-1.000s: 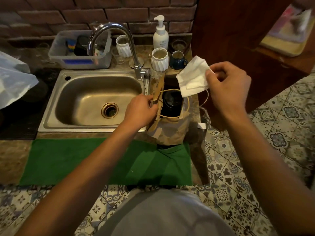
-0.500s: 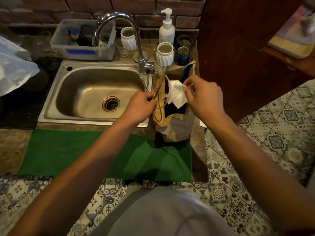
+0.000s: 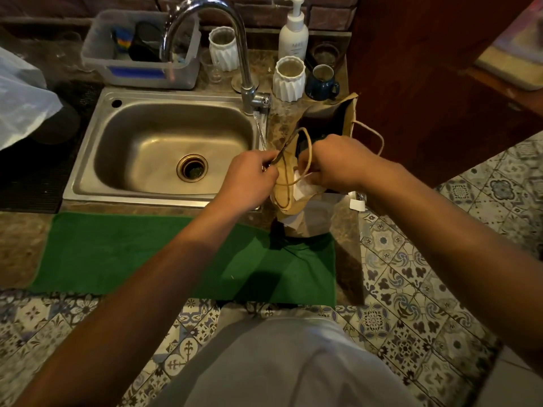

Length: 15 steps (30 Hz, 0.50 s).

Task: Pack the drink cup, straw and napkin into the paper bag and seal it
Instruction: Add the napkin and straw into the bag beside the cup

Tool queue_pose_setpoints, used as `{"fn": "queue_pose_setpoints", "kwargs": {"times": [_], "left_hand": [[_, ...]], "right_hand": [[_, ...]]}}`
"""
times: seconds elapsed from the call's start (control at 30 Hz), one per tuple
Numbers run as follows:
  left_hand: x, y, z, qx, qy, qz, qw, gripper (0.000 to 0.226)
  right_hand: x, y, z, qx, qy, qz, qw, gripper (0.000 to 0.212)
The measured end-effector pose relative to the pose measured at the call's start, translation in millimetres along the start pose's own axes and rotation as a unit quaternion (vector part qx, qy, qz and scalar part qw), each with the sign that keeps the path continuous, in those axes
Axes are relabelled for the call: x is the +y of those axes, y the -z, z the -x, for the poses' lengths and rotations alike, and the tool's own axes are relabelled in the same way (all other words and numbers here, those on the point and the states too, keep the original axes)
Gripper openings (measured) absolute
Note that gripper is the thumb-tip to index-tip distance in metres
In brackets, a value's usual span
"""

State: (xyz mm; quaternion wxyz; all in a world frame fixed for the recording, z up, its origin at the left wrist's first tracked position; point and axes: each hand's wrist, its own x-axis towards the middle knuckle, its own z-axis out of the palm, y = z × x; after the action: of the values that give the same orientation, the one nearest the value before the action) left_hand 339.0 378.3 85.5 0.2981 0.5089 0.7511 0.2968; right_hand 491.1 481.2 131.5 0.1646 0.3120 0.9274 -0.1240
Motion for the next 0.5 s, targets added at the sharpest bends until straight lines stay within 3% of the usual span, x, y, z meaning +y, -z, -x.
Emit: {"fn": "queue_pose_setpoints", "kwargs": {"times": [0.17,0.27,0.37,0.43,0.5], "left_hand": [[-0.5,3.0,-4.7,0.004,-0.014,-0.012,1.0,0.031],[-3.1,1.6,-6.7,0.008,-0.017,-0.014,1.0,0.032],[-6.3,-3.1,-7.7,0.009,-0.03,-0.033,0.999,0.035],[-7.8,-5.4,-7.2,0.006,-0.04,-0.045,0.998,0.037],[-8.2,-5.8,-5.7,0.006,-0.049,-0.045,0.998,0.039]], "right_hand": [[-0.3,0.9,-6.5,-0.044,-0.028,0.02,0.998,0.021],[-3.1,1.9,-2.7,-0.038,-0.051,0.05,0.997,0.007],[-2.1,0.9,-1.3,-0.049,-0.046,0.053,0.996,0.04],[-1.8,0.3,0.5,-0.044,-0.046,0.051,0.997,0.032],[0.2,-0.5,1.2,-0.037,-0.033,0.048,0.998,0.01]]}}
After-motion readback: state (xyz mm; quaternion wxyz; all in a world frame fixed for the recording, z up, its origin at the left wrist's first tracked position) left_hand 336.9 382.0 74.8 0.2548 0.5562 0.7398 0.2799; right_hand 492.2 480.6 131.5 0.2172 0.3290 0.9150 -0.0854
